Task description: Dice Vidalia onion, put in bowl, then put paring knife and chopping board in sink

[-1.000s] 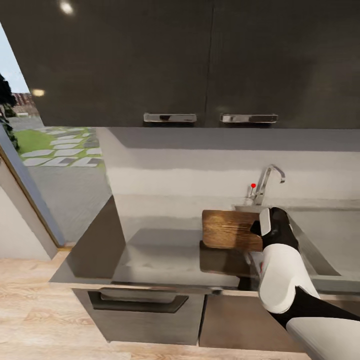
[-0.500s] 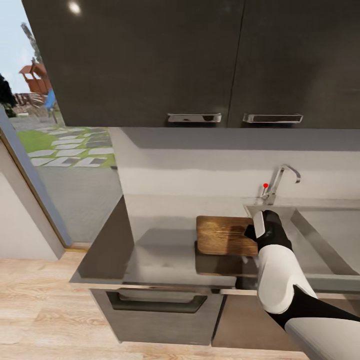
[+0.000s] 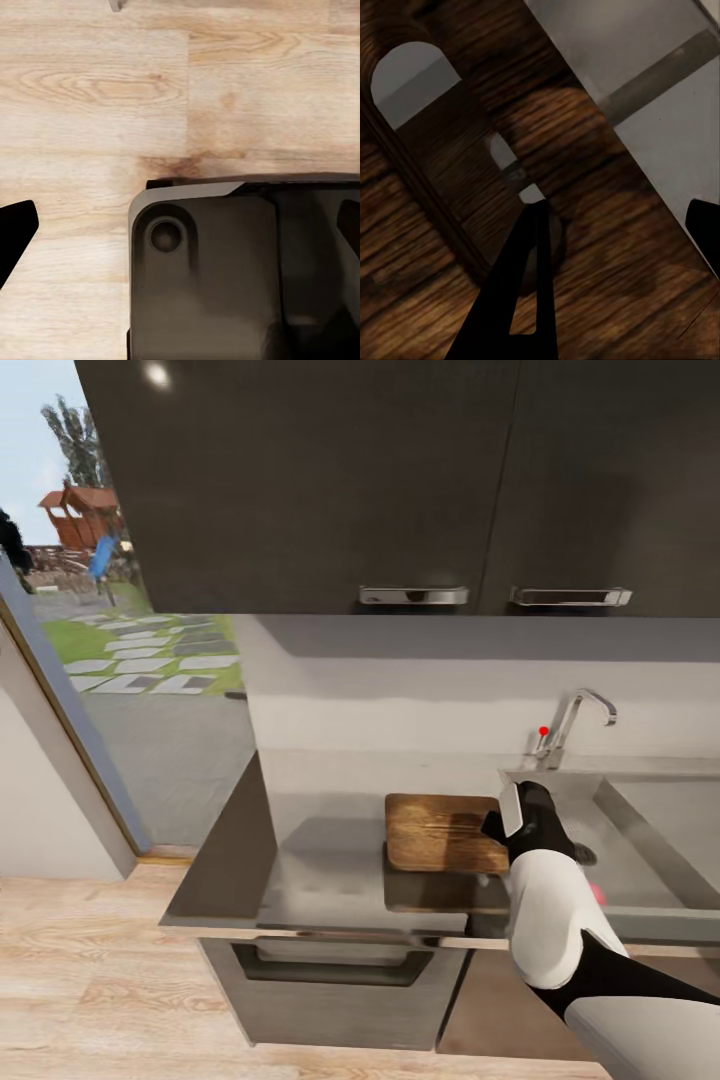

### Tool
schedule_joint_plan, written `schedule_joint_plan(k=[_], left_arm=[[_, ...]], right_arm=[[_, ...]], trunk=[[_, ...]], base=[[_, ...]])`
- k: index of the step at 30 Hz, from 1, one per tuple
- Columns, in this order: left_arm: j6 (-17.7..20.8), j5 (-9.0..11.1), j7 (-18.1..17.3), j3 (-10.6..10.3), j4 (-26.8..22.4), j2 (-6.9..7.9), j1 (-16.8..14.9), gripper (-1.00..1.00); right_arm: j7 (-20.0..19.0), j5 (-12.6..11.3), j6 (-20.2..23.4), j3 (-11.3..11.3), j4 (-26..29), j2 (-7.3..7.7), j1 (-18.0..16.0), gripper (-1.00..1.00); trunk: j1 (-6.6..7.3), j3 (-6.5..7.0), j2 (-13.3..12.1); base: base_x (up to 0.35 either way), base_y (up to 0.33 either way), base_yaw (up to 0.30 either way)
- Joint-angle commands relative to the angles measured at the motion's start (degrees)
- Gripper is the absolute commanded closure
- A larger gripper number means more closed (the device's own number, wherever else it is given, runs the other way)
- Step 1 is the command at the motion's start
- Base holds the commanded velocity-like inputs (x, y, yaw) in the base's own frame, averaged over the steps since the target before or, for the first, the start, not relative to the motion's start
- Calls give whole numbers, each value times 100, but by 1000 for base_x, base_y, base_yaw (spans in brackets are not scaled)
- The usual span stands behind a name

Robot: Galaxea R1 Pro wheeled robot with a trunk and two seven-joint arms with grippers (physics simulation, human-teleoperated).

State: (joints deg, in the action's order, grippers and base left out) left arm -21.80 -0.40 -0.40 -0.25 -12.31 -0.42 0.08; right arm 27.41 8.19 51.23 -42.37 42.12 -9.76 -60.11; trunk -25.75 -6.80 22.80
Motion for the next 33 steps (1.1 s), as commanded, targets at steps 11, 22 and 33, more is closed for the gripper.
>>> schedule_joint_plan(k=[11, 22, 33], left_arm=[[-8, -4, -4, -1, -8, 5, 1, -100], [-8, -4, -4, -1, -8, 3, 1, -100], [-8, -4, -4, -2, -8, 5, 1, -100]], right_arm=[[-33, 77, 2, -49, -107, -5, -10, 100], [-58, 77, -7, -52, -226, 13, -10, 100], [-69, 77, -34, -75, -521, 57, -10, 100]], trunk=[[-4, -11, 12], [-4, -11, 12], [-4, -11, 12]], base=[[0, 15, 0], [0, 0, 0], [0, 0, 0]])
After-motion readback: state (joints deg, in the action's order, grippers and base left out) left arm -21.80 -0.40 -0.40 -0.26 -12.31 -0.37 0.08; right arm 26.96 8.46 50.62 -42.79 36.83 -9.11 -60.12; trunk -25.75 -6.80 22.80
